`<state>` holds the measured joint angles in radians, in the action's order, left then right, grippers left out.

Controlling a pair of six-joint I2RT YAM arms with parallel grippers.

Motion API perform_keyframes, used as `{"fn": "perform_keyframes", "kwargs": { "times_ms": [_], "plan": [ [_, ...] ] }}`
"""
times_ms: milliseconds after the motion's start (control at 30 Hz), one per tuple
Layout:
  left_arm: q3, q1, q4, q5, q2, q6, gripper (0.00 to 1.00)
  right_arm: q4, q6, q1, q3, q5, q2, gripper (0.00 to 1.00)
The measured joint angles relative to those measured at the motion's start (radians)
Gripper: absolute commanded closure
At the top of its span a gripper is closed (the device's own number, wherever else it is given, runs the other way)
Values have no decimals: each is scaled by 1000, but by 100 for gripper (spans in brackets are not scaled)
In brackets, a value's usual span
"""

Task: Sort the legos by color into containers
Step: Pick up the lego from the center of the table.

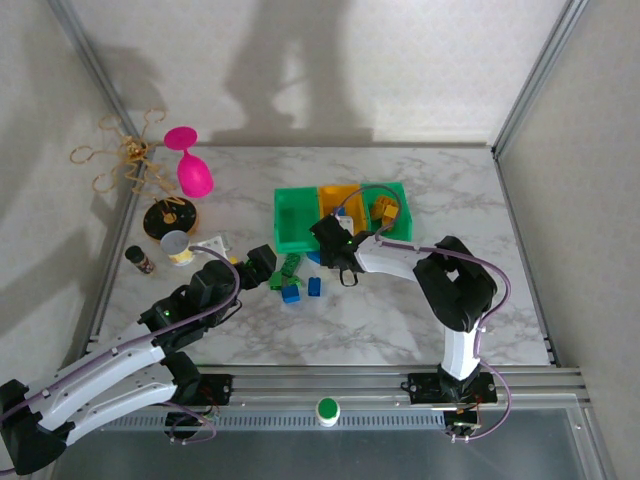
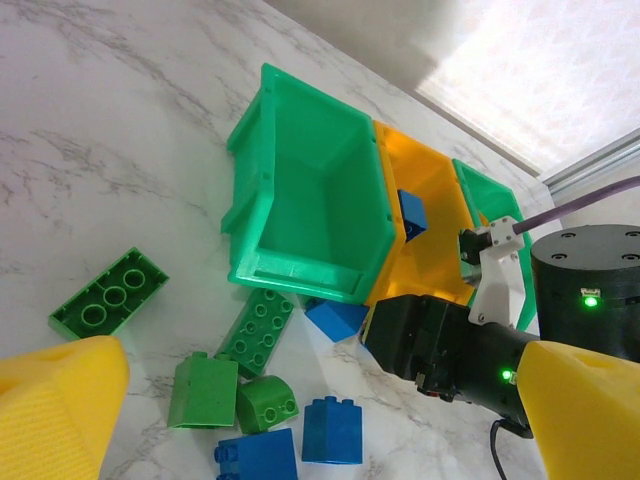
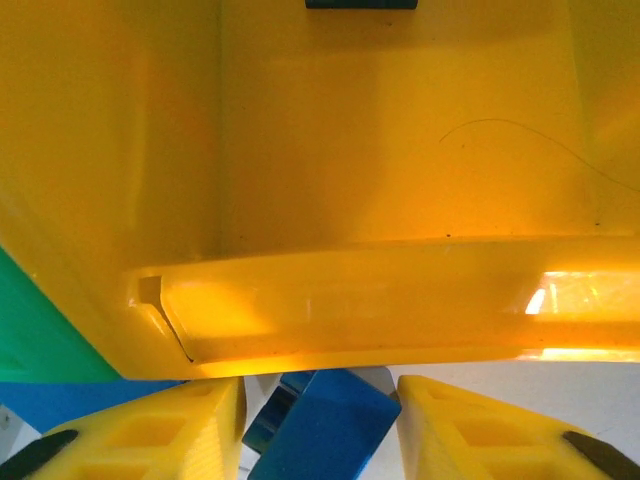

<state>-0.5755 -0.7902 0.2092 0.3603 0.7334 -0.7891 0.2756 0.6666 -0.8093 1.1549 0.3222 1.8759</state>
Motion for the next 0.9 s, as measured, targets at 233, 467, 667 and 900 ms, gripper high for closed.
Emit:
{"fn": "perform_keyframes", "kwargs": {
  "times_ms": [233,467,667,900],
  "plan": [
    [0,0,2,0,0,0,0,-3,0,0,-9,10,-6,68],
    [0,0,2,0,0,0,0,6,-1,0,-17,19,-21,73],
    [0,0,6,0,-2,0,0,13,-1,0,-26,19,-42,74],
    [0,0,12,0,-9,4,0,45,-12,0,-37,19,-134,75]
  ]
}}
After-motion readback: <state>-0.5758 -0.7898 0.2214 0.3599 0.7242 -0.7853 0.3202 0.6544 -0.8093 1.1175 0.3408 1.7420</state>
